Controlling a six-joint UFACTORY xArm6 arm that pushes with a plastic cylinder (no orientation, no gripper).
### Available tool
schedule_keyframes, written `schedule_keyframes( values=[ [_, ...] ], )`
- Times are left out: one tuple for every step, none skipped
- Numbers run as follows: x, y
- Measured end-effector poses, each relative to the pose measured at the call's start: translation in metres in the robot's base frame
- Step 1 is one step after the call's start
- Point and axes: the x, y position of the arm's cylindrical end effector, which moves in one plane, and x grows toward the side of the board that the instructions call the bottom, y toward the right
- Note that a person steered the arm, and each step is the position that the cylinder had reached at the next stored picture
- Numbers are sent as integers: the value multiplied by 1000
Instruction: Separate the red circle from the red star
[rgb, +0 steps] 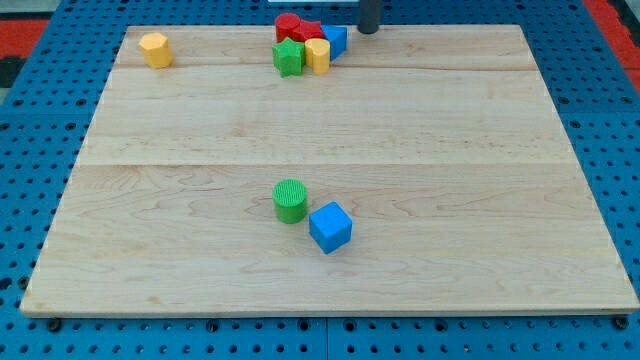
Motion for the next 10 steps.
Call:
schedule_keyframes(
  values=[
    [-2,-26],
    [0,-32],
    [0,-43],
    [0,-59],
    [-1,-79],
    [-1,-76],
    [0,-77],
    [0,-91],
    [-1,-132],
    [1,-133]
  ],
)
